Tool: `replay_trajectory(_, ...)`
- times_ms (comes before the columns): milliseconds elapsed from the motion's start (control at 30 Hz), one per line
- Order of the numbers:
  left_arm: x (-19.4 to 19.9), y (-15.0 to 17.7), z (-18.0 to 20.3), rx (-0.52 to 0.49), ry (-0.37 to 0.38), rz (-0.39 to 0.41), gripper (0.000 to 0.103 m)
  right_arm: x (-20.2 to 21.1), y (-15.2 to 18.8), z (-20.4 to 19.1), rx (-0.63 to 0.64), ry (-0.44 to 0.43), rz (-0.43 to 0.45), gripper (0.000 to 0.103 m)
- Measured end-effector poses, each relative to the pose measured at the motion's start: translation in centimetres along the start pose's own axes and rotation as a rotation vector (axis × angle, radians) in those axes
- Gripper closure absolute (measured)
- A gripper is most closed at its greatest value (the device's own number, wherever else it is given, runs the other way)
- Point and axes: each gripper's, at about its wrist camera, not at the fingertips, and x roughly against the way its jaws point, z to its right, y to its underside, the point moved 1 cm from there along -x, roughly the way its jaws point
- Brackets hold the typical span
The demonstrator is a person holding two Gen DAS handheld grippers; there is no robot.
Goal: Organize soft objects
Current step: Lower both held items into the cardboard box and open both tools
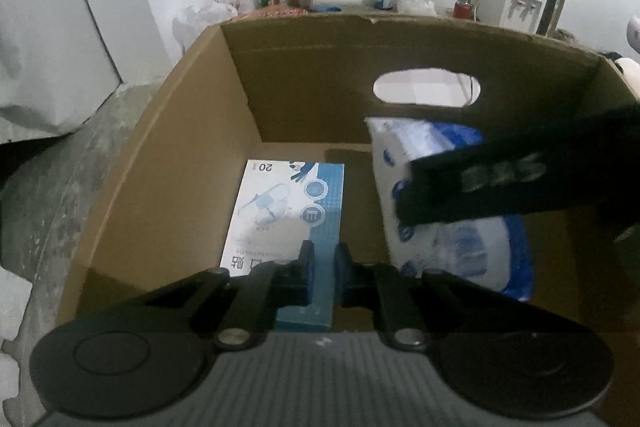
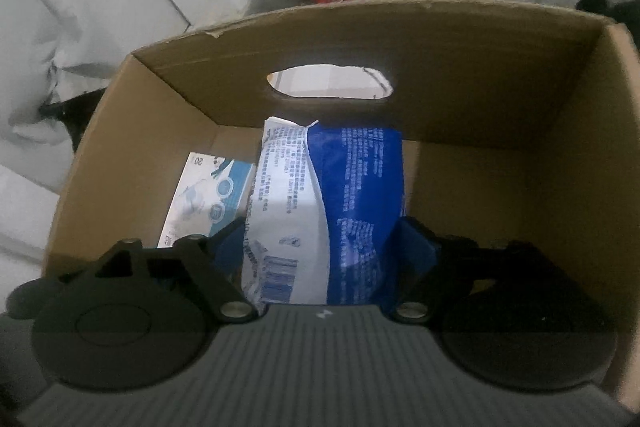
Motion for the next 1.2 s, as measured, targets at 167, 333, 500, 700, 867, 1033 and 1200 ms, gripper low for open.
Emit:
replay_trajectory(167,3.4,1.5,-2.2,0.026,-0.036,-0.009,0.073,-1.5,-0.9,-1.8,0.106,-0.035,-0.046,0.006)
replay_trajectory(333,4.9,3.0,-1.9,-0.023,-0.008,-0.136,0.084,1.0,-1.5,-1.4,0.114,-0.036,-0.01,0.001)
replay_trajectory(500,3.0,3.0,-2.2,0.022,0.002,-0.148,0.095,2.2,-1.4,-0.3,0.071,-0.046,-0.072,0.029)
replay_trajectory(700,0.9,2.1,-3.1,0.101,0.035,-0.127,0.098,-0.5,-1.0,1.4,-0.029,-0.083,-0.092,0.051)
replay_trajectory(867,-0.3,1.0,-2.8,0.122,0.048,-0.102,0.099,-1.0,-1.3,1.4,-0.048,-0.1,-0.087,0.051)
replay_trajectory(1033,-0.9,0.5,-3.1,0.13,0.031,-0.08,0.1,-1.3,-1.0,2.0,-0.119,-0.126,-0.038,0.05)
replay_trajectory(1200,-0.1,1.1,-2.8,0.125,0.012,-0.078,0.086,-1.4,-0.8,2.1,-0.118,-0.129,-0.027,0.045)
